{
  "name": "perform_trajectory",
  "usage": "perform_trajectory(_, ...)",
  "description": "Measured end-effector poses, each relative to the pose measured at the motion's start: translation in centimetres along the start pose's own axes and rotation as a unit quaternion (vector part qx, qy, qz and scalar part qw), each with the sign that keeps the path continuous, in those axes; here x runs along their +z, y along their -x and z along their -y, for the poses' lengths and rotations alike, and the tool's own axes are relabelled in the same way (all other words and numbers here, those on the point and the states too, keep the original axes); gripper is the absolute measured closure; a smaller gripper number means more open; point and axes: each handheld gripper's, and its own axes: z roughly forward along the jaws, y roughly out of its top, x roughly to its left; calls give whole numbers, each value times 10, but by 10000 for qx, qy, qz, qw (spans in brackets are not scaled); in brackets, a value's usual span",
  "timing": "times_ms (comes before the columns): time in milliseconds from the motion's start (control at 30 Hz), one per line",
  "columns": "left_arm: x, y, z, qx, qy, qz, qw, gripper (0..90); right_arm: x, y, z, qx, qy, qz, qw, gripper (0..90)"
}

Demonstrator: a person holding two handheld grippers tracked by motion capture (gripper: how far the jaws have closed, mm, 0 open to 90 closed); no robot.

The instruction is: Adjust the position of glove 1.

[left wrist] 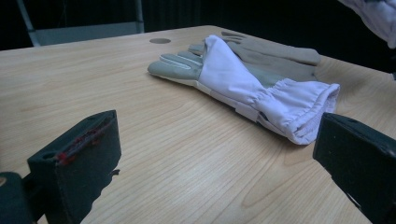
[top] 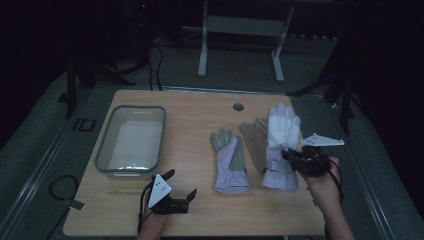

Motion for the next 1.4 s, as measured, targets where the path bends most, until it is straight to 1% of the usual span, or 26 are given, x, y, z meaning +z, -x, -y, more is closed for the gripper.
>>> perform_trajectory(67,0,0,0,9,2,-4,10000,12,0,0,0,0,0,0,10000,795)
perform_trajectory(100,0,0,0,9,7,8,10000,12,2,-4,-3,2,8,-19,10000,795)
perform_trajectory(133,0,0,0,5,5,9,10000,11,10,-18,-11,-14,24,-112,9999,795)
perform_trajectory(233,0,0,0,11,-1,6,10000,11,22,-36,-19,-129,32,-147,9998,794)
perform_trajectory(333,0,0,0,9,-14,13,10000,12,37,-52,-25,-168,0,-166,9997,794)
perform_trajectory(367,0,0,0,1,-12,19,10000,12,42,-57,-27,-151,-36,-213,9997,794)
perform_trajectory(433,0,0,0,-7,11,46,10000,11,50,-67,-28,-43,-118,-374,9992,794)
perform_trajectory(500,0,0,0,-15,15,51,10000,11,57,-77,-29,-15,-225,-487,9986,794)
perform_trajectory(600,0,0,0,-4,17,48,10000,11,67,-88,-29,13,-359,-490,9982,794)
perform_trajectory(633,0,0,0,5,17,53,10000,11,71,-90,-29,20,-403,-490,9980,794)
perform_trajectory(667,0,0,0,5,17,53,10000,11,71,-90,-29,20,-403,-490,9980,794)
perform_trajectory(767,0,0,0,1,13,48,10000,11,84,-94,-31,100,-517,-442,9976,793)
perform_trajectory(900,0,-1,0,-5,33,99,9999,11,91,-95,-30,88,-534,-385,9978,792)
perform_trajectory(967,0,-1,0,-16,23,94,10000,11,100,-96,-28,92,-610,-278,9977,791)
perform_trajectory(1033,0,0,0,-12,17,88,10000,11,107,-95,-25,153,-697,-279,9971,791)
perform_trajectory(1133,0,0,0,-10,24,81,10000,12,118,-95,-19,112,-838,-180,9963,789)
perform_trajectory(1233,0,0,0,-12,17,84,10000,11,129,-94,-14,165,-937,-170,9953,786)
perform_trajectory(1300,0,0,0,-10,13,81,10000,12,134,-93,-12,187,-977,-181,9949,778)
perform_trajectory(1400,1,0,0,-3,11,75,10000,11,139,-95,-10,137,-968,-140,9951,758)
